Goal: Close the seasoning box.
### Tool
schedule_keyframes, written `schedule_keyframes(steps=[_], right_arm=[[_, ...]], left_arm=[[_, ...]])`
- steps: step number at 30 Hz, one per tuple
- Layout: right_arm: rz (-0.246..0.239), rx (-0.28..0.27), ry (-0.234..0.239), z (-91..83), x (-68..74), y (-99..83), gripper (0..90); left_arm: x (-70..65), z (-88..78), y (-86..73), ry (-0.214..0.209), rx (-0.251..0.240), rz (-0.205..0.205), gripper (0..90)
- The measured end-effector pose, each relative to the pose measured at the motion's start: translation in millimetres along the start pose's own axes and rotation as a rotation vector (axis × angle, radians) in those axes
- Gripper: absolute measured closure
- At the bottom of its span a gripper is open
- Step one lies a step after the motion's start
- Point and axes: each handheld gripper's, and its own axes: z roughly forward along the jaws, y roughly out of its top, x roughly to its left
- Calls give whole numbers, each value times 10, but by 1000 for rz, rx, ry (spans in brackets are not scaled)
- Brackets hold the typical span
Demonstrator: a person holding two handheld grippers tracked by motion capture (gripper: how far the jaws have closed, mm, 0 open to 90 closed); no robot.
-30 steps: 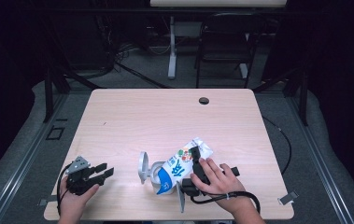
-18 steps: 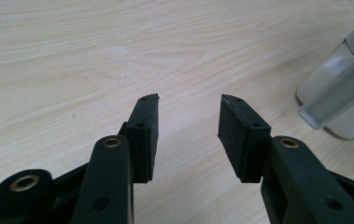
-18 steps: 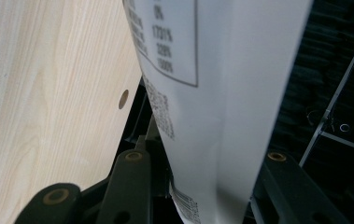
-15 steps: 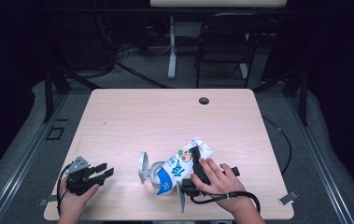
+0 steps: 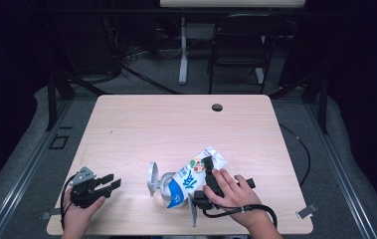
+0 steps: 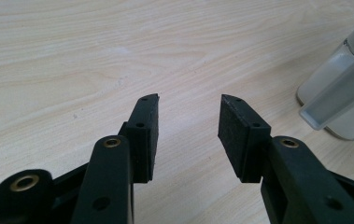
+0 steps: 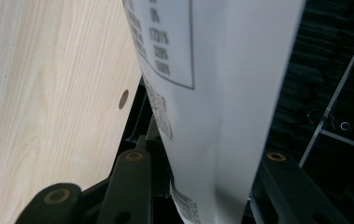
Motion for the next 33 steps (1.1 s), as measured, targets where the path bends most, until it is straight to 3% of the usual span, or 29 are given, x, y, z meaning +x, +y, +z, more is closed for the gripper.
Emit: schedule_keyframes(steps=[33], right_arm=[[16,-5,10,-5,-10,-8,694]], left_arm=[[6,-13,8,6,2,-1,586]])
